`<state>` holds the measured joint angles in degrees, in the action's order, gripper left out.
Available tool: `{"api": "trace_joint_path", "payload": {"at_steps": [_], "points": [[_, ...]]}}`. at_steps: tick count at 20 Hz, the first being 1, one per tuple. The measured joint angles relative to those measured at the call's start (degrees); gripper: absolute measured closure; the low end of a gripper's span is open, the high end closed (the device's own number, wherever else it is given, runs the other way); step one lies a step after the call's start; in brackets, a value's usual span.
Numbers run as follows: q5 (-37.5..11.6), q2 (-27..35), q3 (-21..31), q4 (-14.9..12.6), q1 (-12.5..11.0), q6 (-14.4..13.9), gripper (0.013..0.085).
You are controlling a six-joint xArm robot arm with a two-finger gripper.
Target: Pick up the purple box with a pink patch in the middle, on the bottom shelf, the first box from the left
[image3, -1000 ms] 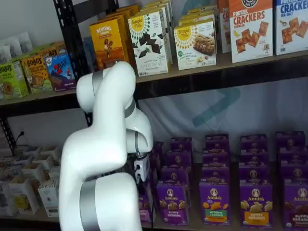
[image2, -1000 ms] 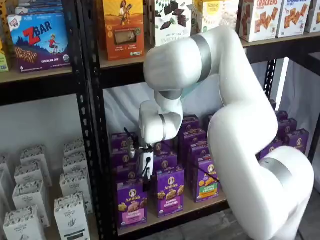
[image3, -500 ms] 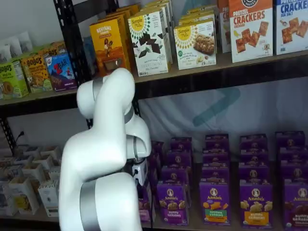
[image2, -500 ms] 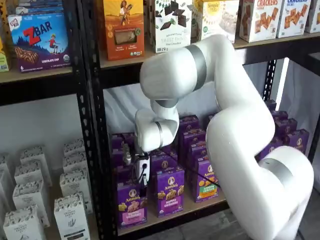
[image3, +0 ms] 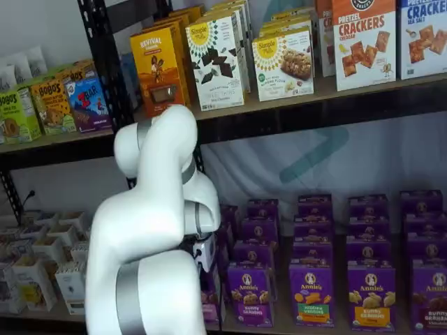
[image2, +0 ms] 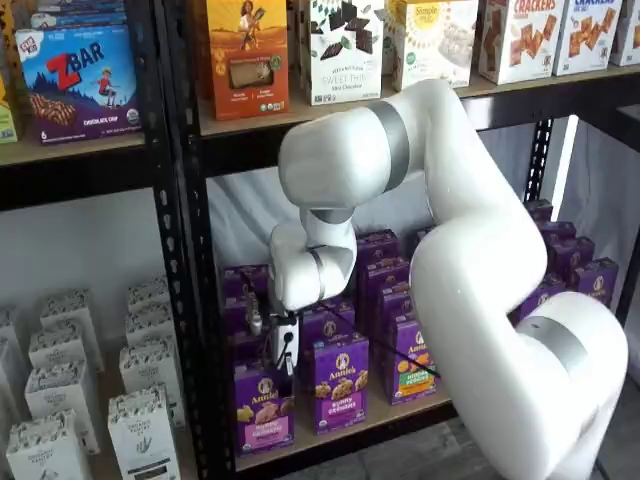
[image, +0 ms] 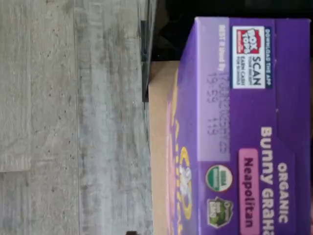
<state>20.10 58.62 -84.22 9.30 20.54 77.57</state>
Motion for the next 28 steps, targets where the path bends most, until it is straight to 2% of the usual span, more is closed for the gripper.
{"api": "trace_joint_path", "payload": {"at_steps": [8, 10, 11, 14, 25, 28], "points": [[1.24, 1.8, -2.48, -1.15, 0.25, -1.34, 0.013], [1.03, 2.0, -2.66, -1.9, 0.27, -2.04, 0.021], [0.96, 2.08, -2.74, -1.93, 0.28, -2.07, 0.021], [1.35, 2.29, -3.17, -1.85, 0.31, -2.04, 0.029], [2.35, 2.36, -3.6, -2.42, 0.51, -2.78, 0.029], [2.29, 2.17, -3.37, -2.34, 0.54, -2.74, 0.037]]}}
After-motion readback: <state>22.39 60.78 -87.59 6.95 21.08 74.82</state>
